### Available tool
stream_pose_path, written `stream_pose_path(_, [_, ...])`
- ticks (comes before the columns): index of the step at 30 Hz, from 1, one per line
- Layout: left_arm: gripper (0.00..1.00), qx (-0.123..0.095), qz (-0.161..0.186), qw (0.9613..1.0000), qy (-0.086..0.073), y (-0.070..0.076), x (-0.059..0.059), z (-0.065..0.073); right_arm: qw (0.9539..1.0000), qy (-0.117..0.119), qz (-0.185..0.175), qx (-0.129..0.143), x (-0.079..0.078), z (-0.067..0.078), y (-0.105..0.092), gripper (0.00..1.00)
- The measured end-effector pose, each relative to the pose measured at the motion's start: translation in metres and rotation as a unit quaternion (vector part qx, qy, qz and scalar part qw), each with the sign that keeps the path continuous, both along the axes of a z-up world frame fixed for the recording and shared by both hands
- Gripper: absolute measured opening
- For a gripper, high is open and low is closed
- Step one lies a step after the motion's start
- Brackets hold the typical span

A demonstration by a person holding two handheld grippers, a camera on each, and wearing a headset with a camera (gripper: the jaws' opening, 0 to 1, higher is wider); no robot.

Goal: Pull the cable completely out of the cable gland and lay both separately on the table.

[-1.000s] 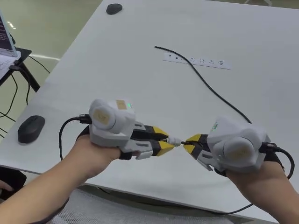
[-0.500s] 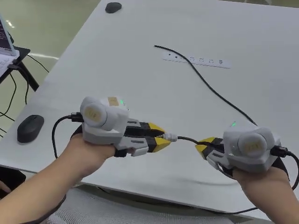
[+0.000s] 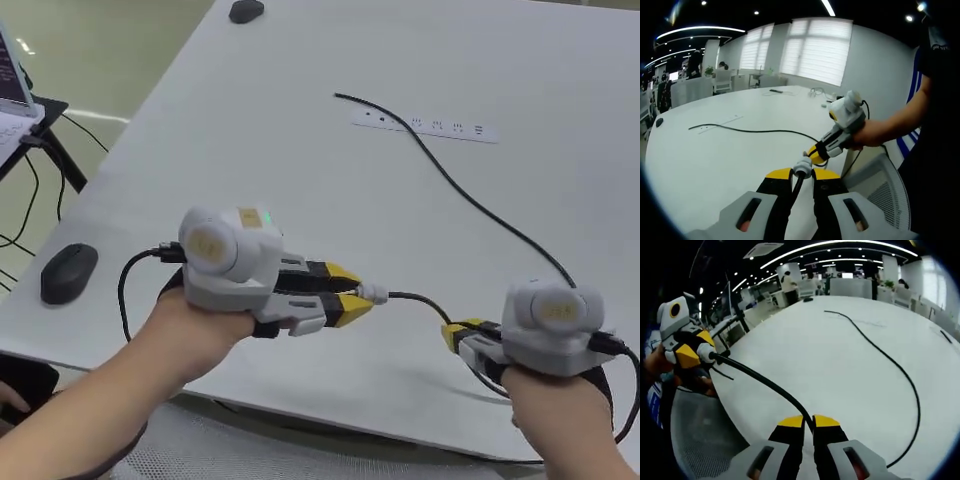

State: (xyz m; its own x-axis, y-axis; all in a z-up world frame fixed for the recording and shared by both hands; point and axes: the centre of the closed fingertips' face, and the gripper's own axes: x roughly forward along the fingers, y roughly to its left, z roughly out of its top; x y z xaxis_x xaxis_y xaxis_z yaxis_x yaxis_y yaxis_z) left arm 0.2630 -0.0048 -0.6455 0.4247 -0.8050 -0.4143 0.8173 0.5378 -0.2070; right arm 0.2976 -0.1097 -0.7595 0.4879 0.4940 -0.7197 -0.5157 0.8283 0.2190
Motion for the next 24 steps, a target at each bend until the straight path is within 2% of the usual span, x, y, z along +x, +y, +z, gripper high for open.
stream_pose_path(1, [0.15, 0.0, 0.0, 1.0, 0.0, 0.0, 0.0, 0.0, 1.0, 0.003, -0.003, 0.002, 0.0, -0.001, -0.001, 0.01])
stream_pose_path(2, [0.15, 0.004, -0.002, 1.0, 0.002, -0.001, 0.0, -0.002, 0.9996, 0.013, -0.015, 0.018, 0.0, -0.003, 0.001, 0.01])
stream_pose_path(4, [0.15, 0.015, -0.01, 0.9998, 0.0, -0.003, -0.002, -0.006, 0.9995, 0.022, -0.018, 0.015, 0.0, -0.008, -0.001, 0.01])
stream_pose_path(6, [0.15, 0.013, -0.011, 0.9999, 0.0, -0.003, -0.001, -0.007, 0.9994, 0.025, -0.017, 0.016, -0.002, -0.009, 0.002, 0.01])
stream_pose_path(9, [0.15, 0.013, -0.006, 0.9999, 0.001, -0.001, 0.003, -0.006, 0.9998, 0.013, -0.006, 0.01, -0.002, -0.006, 0.003, 0.01])
stream_pose_path(13, [0.15, 0.013, -0.003, 0.9999, -0.001, 0.003, 0.007, -0.003, 0.9999, 0.003, 0.002, 0.015, -0.002, 0.0, 0.002, 0.02])
stream_pose_path(20, [0.15, 0.014, 0.007, 0.9999, -0.001, 0.01, 0.014, -0.002, 0.9996, -0.001, 0.009, 0.027, -0.004, 0.009, 0.002, 0.03])
stream_pose_path(24, [0.15, 0.016, 0.01, 0.9998, -0.001, 0.012, 0.016, 0.0, 0.9993, -0.016, 0.026, 0.02, -0.003, 0.014, 0.002, 0.04])
